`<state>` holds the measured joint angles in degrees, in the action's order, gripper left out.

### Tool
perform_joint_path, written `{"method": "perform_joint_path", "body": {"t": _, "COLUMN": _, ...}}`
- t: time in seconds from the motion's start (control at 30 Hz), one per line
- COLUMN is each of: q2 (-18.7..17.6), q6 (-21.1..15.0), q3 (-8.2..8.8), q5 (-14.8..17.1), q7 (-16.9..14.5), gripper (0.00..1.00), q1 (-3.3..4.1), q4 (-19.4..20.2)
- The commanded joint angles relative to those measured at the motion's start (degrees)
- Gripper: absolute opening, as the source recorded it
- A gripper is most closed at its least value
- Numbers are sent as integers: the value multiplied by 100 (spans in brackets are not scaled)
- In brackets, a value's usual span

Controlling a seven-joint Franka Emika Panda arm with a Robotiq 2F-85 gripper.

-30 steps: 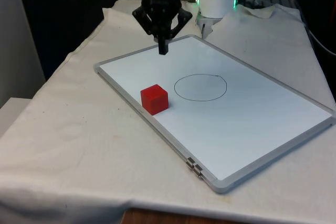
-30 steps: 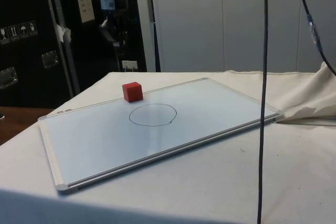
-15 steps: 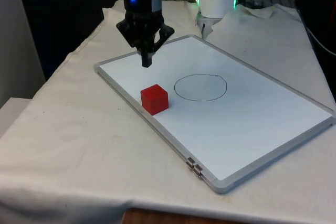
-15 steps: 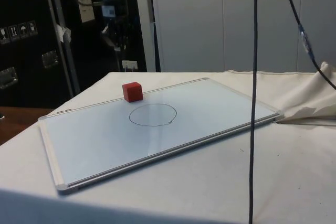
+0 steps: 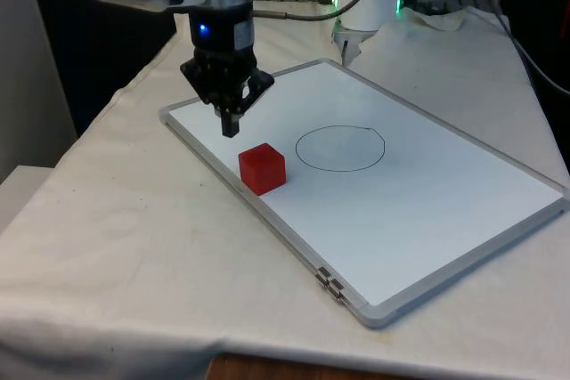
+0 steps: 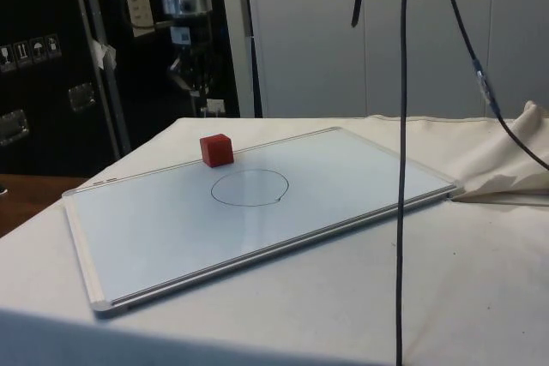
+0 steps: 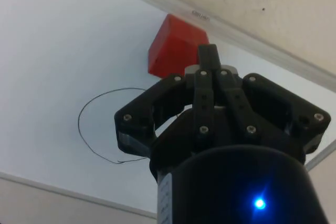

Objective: Push the cube into the marked area.

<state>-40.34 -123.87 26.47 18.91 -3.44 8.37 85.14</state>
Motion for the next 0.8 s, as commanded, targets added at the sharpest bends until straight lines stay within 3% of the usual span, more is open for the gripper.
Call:
{"method": "perform_joint_path", "body": {"t": 0.0, "q2": -97, "q6": 0, "q3": -6, "q5": 63, "q7": -6, "gripper": 0, "q1": -57, "q4": -86}}
{"method": "perform_joint_path", "body": {"t": 0.17, "q2": -269, "q6": -29, "q3": 74, "q5": 195, "q7": 11, "gripper": 0, "q1": -57, "q4": -155}}
{"method": "perform_joint_path", "body": {"t": 0.2, "q2": -229, "q6": 0, "q3": 97, "q5": 155, "q7": 6, "gripper": 0, "q1": -29, "q4": -132}}
{"method": "perform_joint_path", "body": {"t": 0.23, "q2": -298, "q6": -34, "q3": 86, "q5": 218, "q7": 17, "gripper": 0, "q1": -57, "q4": -160}}
{"method": "perform_joint_path", "body": {"t": 0.5, "q2": -493, "q6": -132, "q3": 109, "q5": 281, "q7": 132, "gripper": 0, "q1": -63, "q4": -166}}
{"method": "perform_joint_path", "body": {"t": 0.77, "q2": -739, "q6": -252, "q3": 92, "q5": 258, "q7": 418, "gripper": 0, "q1": 40, "q4": -120}}
